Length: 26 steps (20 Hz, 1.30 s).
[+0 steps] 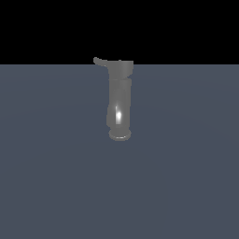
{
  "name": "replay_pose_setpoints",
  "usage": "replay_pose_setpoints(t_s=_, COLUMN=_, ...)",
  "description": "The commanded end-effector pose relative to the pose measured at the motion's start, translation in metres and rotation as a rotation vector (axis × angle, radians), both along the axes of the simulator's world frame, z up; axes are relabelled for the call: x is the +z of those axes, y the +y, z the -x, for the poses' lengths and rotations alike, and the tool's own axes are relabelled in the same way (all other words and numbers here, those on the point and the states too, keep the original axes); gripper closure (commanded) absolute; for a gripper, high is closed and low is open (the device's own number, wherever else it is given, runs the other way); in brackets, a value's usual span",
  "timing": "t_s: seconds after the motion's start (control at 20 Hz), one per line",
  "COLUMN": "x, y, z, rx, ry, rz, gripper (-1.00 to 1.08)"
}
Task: Turn on the faucet by rotating a designated handle.
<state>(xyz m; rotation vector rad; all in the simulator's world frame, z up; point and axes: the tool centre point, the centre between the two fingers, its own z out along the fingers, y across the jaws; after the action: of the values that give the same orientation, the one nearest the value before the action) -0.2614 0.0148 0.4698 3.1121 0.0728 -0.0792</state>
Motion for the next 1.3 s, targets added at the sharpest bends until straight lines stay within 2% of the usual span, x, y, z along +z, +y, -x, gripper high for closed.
replay_pose_setpoints(t_s=0.0, x=0.0, y=0.0, z=0.0, rx=0.0, ry=0.0, rz=0.0, gripper=1.08)
replay_pose_setpoints(t_s=0.7, x=0.002, y=-0.001, z=-0.012, rx=0.008, ry=-0.02, rz=0.02, gripper=1.08)
replay_pose_setpoints(t_s=1.25, x=0.001, y=0.002, z=-0.037, rx=-0.102, ry=-0.023, rz=0.0, gripper=1.08)
